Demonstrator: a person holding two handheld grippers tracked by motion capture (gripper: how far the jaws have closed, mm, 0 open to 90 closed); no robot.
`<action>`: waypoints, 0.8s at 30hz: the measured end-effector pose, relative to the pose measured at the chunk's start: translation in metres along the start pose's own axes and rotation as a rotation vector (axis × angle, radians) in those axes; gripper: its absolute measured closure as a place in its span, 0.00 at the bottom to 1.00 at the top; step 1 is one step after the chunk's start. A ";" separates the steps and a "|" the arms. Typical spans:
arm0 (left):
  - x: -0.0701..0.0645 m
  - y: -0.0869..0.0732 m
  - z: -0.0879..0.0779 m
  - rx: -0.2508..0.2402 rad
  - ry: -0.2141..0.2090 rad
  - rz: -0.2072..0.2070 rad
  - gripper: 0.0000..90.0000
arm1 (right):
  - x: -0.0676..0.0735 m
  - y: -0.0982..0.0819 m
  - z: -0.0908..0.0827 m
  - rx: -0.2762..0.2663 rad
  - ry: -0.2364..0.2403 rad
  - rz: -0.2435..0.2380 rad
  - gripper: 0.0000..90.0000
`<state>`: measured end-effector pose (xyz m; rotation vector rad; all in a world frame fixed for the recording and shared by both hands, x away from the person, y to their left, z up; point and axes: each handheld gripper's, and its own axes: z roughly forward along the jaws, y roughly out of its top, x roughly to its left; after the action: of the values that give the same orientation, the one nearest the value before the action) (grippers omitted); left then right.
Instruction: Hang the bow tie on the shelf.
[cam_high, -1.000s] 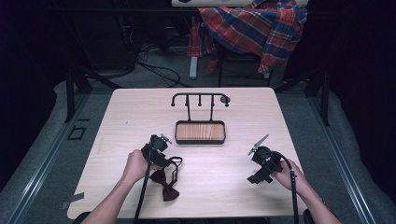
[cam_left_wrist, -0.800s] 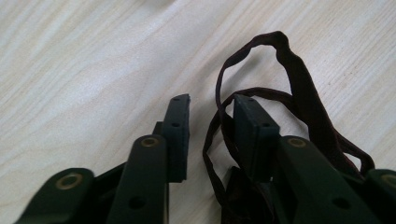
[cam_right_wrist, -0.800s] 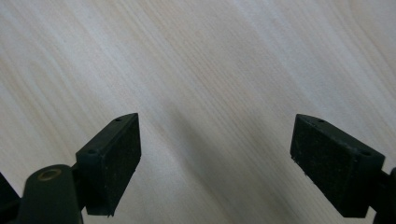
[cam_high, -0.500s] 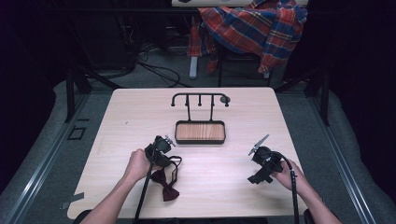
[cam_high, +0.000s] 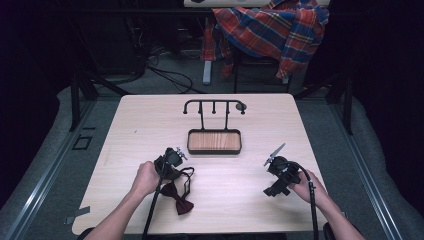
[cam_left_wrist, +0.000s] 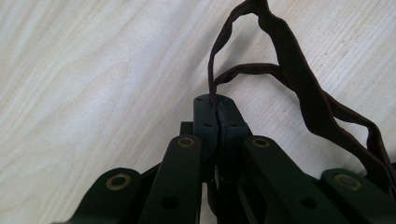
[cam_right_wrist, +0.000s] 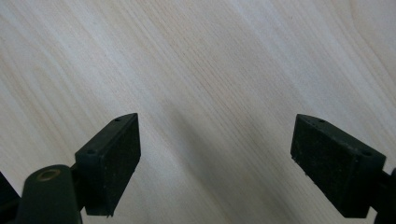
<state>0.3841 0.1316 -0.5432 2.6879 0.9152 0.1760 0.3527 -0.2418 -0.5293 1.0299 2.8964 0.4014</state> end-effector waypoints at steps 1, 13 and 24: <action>0.000 -0.001 -0.003 -0.012 0.004 -0.007 0.99 | 0.000 0.001 0.000 0.002 -0.010 -0.005 0.18; -0.003 -0.007 -0.044 -0.175 0.073 -0.040 0.99 | 0.005 0.003 -0.004 -0.012 -0.031 -0.014 0.18; 0.003 0.000 -0.067 -0.255 0.117 -0.049 0.99 | 0.002 -0.001 -0.003 -0.021 -0.016 0.005 0.18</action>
<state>0.3728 0.1492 -0.4799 2.4389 0.9232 0.4144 0.3500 -0.2420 -0.5266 1.0330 2.8698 0.4217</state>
